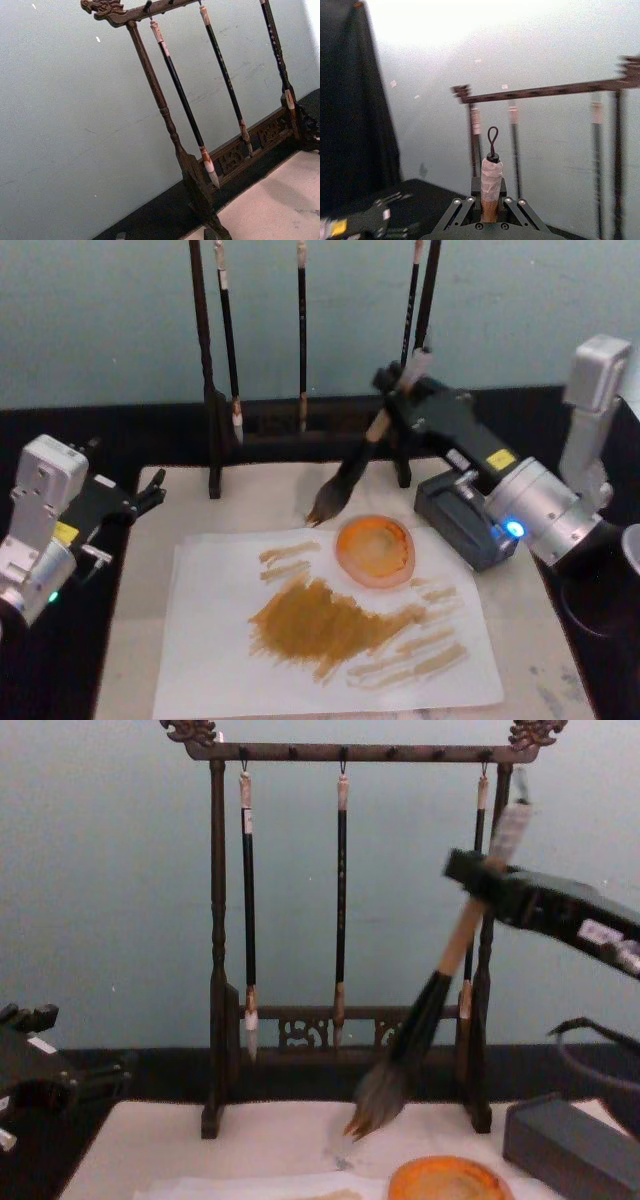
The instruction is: Pick up the brush from the inkstone, write on the paper, then place the brush back to its original position.
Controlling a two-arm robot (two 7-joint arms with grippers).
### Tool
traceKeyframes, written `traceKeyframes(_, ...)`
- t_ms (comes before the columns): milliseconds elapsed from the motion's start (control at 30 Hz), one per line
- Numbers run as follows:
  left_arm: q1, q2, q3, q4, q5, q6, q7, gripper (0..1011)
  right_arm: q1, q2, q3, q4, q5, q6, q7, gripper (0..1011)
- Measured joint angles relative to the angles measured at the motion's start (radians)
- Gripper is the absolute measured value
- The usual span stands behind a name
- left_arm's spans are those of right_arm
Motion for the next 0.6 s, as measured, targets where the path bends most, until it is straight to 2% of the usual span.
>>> traceKeyframes(100,0.0,0.0,0.0,0.0,0.0,0.0,0.0,1009,-0.011,-0.005,0.037,0.0,0.058,0.031,-0.03,171)
traceKeyframes(233,0.0,0.0,0.0,0.0,0.0,0.0,0.0,1010,-0.018,-0.007,0.064,0.006,0.103,0.06,-0.055,171)
traceKeyframes(467,0.0,0.0,0.0,0.0,0.0,0.0,0.0,1010,-0.025,-0.01,0.125,0.034,0.243,0.168,-0.115,171)
traceKeyframes(533,0.0,0.0,0.0,0.0,0.0,0.0,0.0,1010,-0.027,-0.01,0.137,0.044,0.282,0.203,-0.131,171)
traceKeyframes(567,0.0,0.0,0.0,0.0,0.0,0.0,0.0,1009,-0.027,-0.01,0.137,0.044,0.282,0.203,-0.131,171)
traceKeyframes(600,0.0,0.0,0.0,0.0,0.0,0.0,0.0,1010,-0.028,-0.01,0.145,0.049,0.307,0.224,-0.14,171)
